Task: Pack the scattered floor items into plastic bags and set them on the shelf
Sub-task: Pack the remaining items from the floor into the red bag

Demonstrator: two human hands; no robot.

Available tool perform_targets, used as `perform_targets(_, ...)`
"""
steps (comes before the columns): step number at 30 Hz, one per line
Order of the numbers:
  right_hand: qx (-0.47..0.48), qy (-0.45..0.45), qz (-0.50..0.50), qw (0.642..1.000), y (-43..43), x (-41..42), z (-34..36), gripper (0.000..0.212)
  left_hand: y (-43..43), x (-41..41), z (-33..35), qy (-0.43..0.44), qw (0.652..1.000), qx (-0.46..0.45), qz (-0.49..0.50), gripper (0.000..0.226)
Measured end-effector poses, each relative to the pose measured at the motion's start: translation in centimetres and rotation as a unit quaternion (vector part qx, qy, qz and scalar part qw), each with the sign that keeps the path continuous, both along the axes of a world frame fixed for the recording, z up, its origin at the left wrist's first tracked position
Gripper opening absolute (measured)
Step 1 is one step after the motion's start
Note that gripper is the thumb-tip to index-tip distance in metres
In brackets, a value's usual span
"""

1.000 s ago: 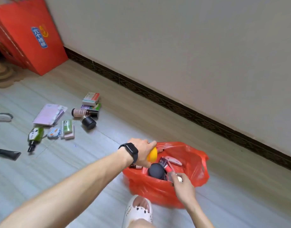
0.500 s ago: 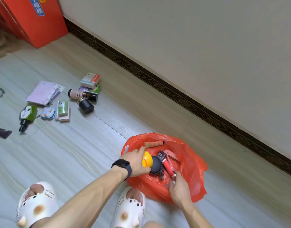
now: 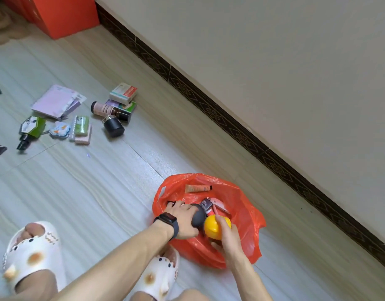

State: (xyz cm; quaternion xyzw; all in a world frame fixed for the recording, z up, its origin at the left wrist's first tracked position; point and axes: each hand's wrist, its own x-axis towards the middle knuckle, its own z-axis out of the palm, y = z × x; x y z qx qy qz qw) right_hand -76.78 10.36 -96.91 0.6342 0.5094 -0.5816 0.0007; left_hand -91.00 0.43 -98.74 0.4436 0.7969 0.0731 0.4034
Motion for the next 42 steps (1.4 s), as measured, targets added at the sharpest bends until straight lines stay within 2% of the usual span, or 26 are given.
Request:
perform_targets(2,0.056,-0.046,0.053,0.996,0.2,-0.9,-0.5,0.046,-1.5,-0.3,-0.9,0.111,0.983,-0.064,-0.128,0.062)
perform_targets(5,0.138,-0.058,0.164,0.975,0.6,-3.7,-1.2,0.058,-2.1,-0.5,-1.1,0.156,0.959,-0.127,-0.2,0.057)
perform_targets(8,0.2,-0.085,0.265,0.939,0.3,-7.2,-1.4,0.072,-2.0,-1.1,-1.7,0.217,0.95,-0.062,-0.217,0.042)
perform_targets(12,0.271,-0.067,0.319,0.906,-0.2,-9.9,-2.7,0.079,-2.1,-3.2,-1.8,0.264,0.951,-0.001,-0.158,0.044)
perform_targets(14,0.27,-0.086,0.388,0.877,-0.2,-10.1,-3.7,0.076,-2.5,-4.6,-1.5,0.284,0.947,-0.004,-0.15,0.048)
perform_targets(16,0.255,-0.117,0.454,0.846,-0.1,-10.0,-4.5,0.077,-3.2,-5.8,-2.2,0.29,0.943,-0.045,-0.158,0.061)
perform_targets(19,0.201,-0.187,0.508,0.816,0.6,-9.6,-5.6,0.083,-4.0,-6.9,-3.1,0.273,0.94,-0.113,-0.171,0.074)
perform_targets(22,0.164,-0.254,0.553,0.777,1.7,-8.7,-5.3,0.084,-4.3,-6.9,-3.1,0.268,0.94,-0.122,-0.169,0.086)
perform_targets(25,0.203,-0.209,0.553,0.781,1.9,-7.8,-3.6,0.074,-4.1,-6.1,-2.8,0.264,0.947,-0.105,-0.151,0.085)
perform_targets(27,0.253,-0.152,0.541,0.787,1.4,-7.7,-1.8,0.066,-4.2,-5.7,-1.9,0.251,0.959,-0.055,-0.122,0.082)
perform_targets(31,0.32,-0.067,0.569,0.755,0.0,-9.2,1.9,0.057,-3.9,-5.8,2.1,0.179,0.98,0.049,-0.076,0.05)
perform_targets(34,0.356,-0.026,0.561,0.747,-1.5,-11.5,5.3,0.05,-4.1,-8.7,7.2,0.165,0.985,0.03,-0.046,0.037)
perform_targets(38,0.401,0.03,0.553,0.73,-4.1,-15.2,10.5,0.046,-6.8,-15.6,15.0,0.254,0.966,-0.042,0.013,0.034)
perform_targets(42,0.426,0.071,0.584,0.687,-7.4,-19.2,14.5,0.047,-14.0,-21.7,20.6,0.363,0.927,-0.072,0.065,0.034)
